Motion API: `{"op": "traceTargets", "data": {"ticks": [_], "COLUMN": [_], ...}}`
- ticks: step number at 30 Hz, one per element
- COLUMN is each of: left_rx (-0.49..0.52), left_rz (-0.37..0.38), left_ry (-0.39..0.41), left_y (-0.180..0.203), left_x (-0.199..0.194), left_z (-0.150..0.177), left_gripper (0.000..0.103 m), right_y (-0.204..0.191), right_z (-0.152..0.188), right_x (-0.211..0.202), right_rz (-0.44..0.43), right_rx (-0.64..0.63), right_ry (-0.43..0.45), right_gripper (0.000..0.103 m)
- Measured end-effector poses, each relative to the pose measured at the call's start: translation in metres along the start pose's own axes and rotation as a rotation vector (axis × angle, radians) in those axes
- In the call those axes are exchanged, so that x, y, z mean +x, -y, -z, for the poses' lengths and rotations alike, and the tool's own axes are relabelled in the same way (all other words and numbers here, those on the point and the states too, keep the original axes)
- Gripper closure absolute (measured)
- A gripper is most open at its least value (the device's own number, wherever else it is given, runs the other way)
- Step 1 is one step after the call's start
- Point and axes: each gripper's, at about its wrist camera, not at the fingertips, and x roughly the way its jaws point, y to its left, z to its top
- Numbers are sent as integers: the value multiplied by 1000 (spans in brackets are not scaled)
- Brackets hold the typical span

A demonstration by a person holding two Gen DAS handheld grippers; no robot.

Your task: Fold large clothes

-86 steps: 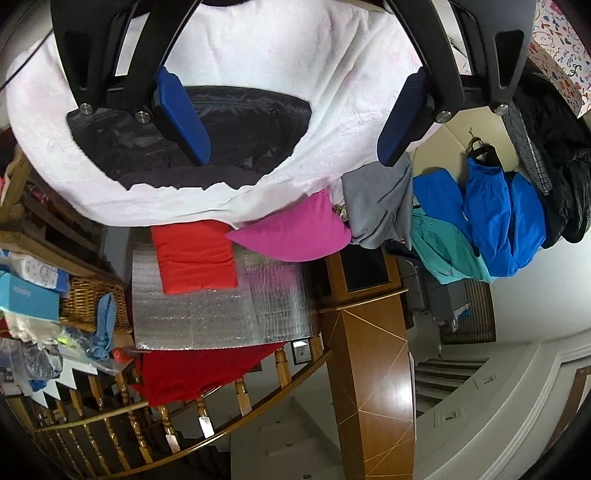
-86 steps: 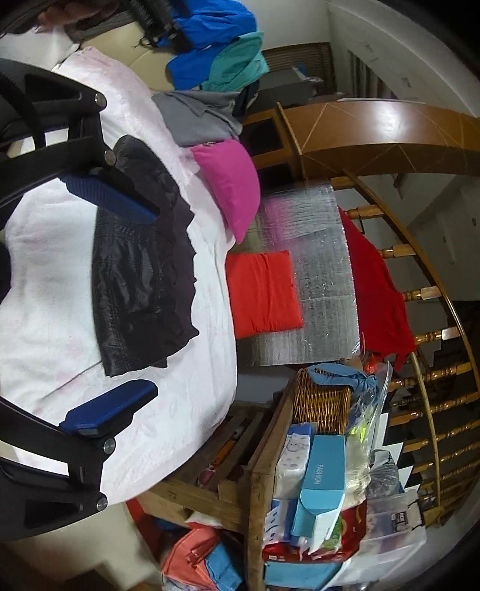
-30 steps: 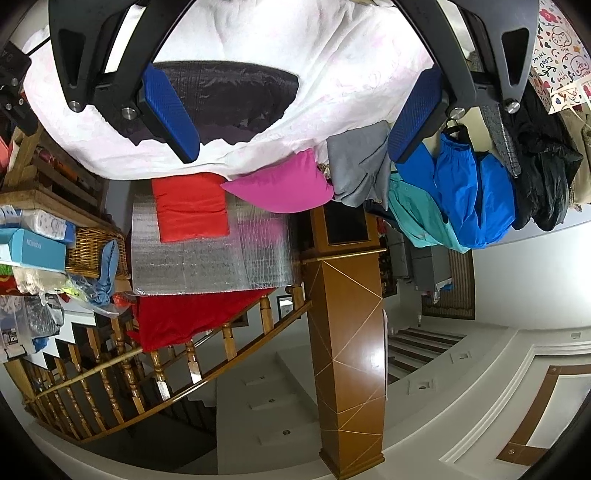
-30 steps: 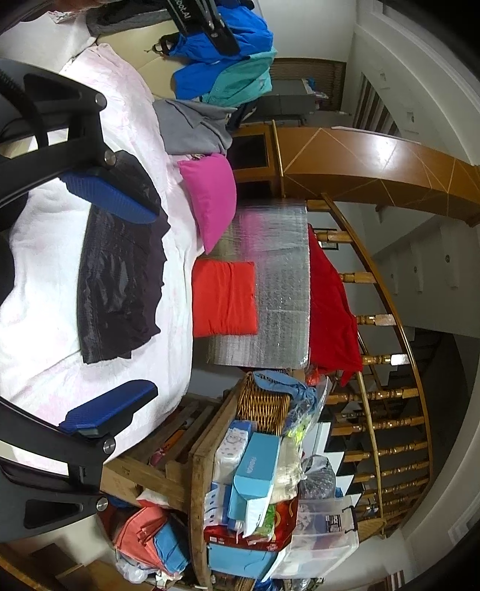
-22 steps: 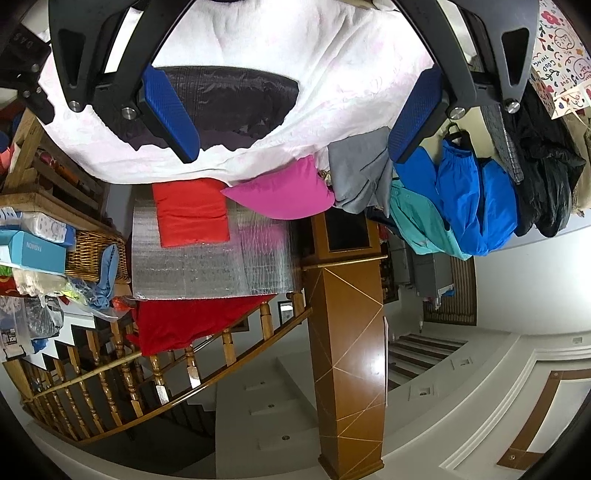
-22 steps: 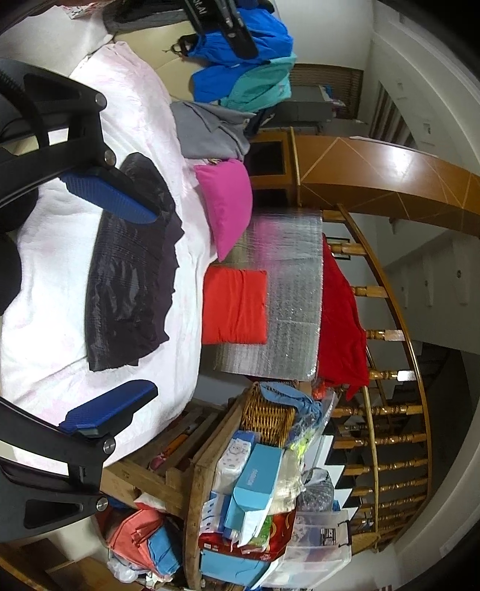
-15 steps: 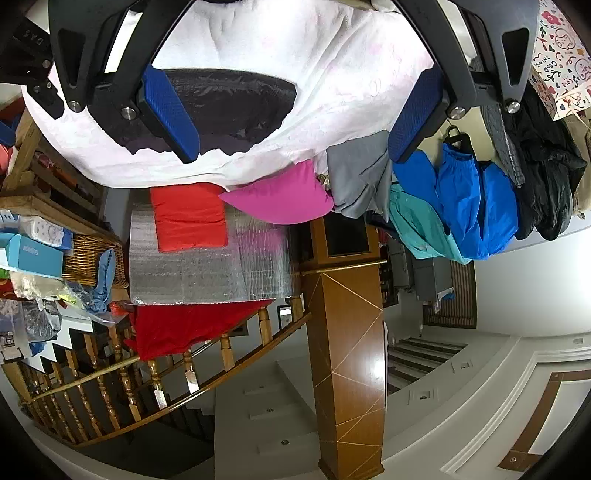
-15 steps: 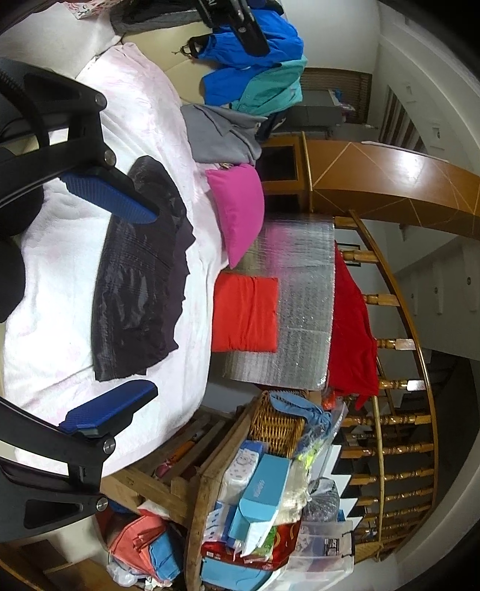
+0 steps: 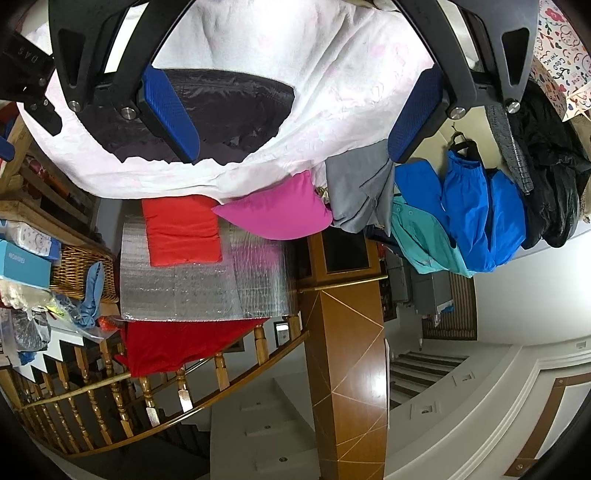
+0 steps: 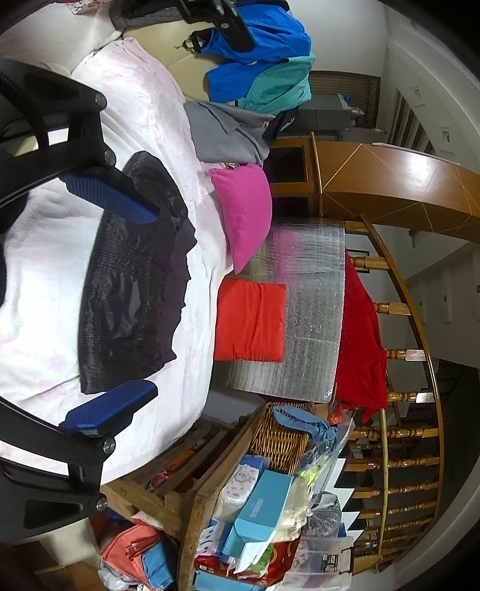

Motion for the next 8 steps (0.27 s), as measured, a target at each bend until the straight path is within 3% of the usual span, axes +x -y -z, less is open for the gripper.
{"op": "traceTargets", "data": {"ticks": [5, 8], "left_rx": [-10, -39], "left_rz": [27, 65], "left_ry": [-24, -74], "left_y": [3, -1], "left_x": [30, 66], "left_z": [-1, 3], "left_gripper": [1, 1], "right_y": [3, 27], "right_z": [-6, -7], "right_x": [35, 72], "right_rz": [8, 41], "right_rx": [-3, 31], "right_ry": [-16, -35], "right_gripper": [14, 14]}}
